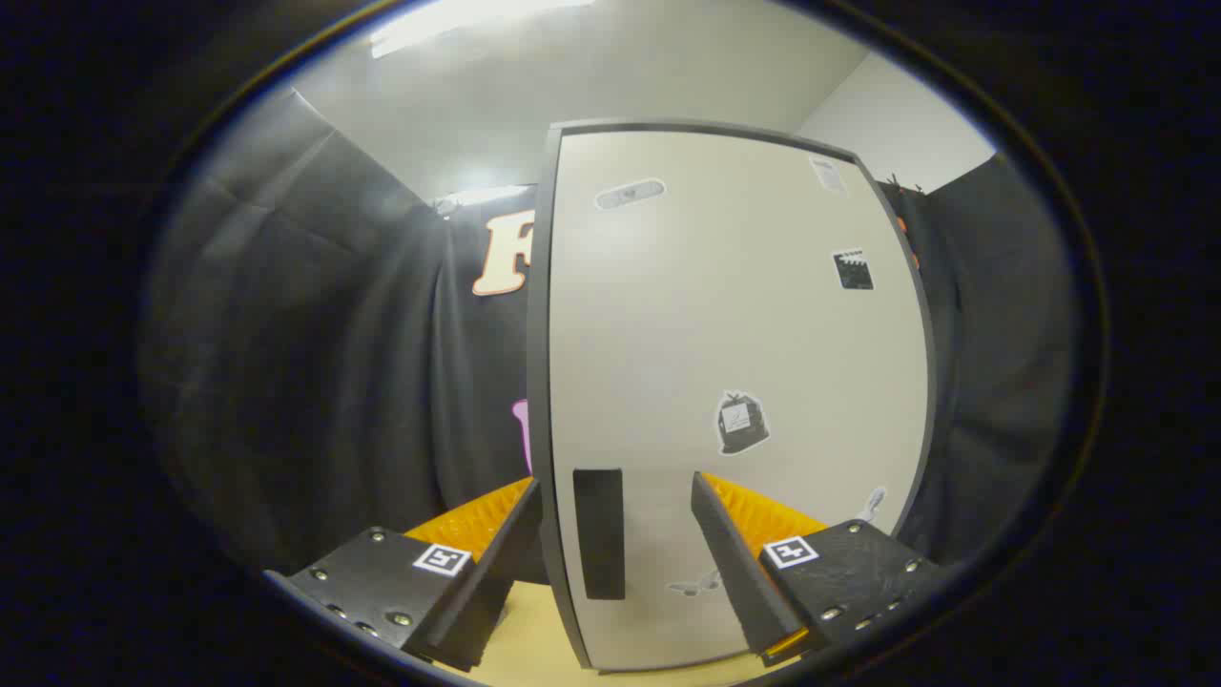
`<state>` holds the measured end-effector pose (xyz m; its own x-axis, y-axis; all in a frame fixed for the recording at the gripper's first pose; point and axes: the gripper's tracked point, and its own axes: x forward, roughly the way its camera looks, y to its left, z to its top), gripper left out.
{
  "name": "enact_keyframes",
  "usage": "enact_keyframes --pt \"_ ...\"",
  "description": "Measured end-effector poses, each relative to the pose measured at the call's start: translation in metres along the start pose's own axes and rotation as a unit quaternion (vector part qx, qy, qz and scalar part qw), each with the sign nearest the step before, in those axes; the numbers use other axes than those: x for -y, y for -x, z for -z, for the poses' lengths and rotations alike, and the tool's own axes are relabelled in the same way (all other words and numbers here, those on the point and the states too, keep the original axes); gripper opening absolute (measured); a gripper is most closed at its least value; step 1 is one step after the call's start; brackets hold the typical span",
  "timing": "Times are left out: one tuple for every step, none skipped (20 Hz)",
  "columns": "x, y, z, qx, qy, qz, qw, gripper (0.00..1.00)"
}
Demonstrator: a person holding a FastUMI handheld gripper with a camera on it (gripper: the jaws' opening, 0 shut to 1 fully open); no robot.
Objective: Open the shoe cabinet door, grab the shoes and put them into the shoe cabinet, then close the shoe cabinet door.
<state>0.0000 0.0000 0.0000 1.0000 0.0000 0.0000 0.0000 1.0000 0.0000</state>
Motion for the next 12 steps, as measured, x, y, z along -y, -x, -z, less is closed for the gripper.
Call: enact_keyframes --pt "-0.001 -0.004 0.004 -0.004 -0.001 -0.001 1.000 0.94" --pt "-0.002 -0.009 0.009 -0.009 -0.001 -0.001 1.000 0.89" --pt "-0.004 -0.014 0.015 -0.017 0.001 -0.001 1.000 0.85" --pt "-0.003 -0.020 0.022 -0.024 0.002 0.003 1.000 0.81" --pt "-0.004 -0.022 0.025 -0.029 0.002 0.004 1.000 0.77" --pt "-0.004 -0.025 0.030 -0.033 0.001 0.008 0.999 0.72" --pt "-0.004 -0.028 0.034 -0.038 0.000 0.009 0.999 0.68" --pt "-0.003 -0.031 0.037 -0.045 0.000 0.010 0.999 0.68" --pt "-0.003 -0.035 0.042 -0.050 0.002 0.011 0.999 0.68" --pt "-0.005 -0.045 0.046 -0.048 -0.002 0.007 0.999 0.58" --pt "-0.009 -0.036 0.043 -0.047 -0.002 0.005 0.999 0.48" --pt "-0.009 -0.034 0.040 -0.044 0.002 0.009 0.999 0.39"
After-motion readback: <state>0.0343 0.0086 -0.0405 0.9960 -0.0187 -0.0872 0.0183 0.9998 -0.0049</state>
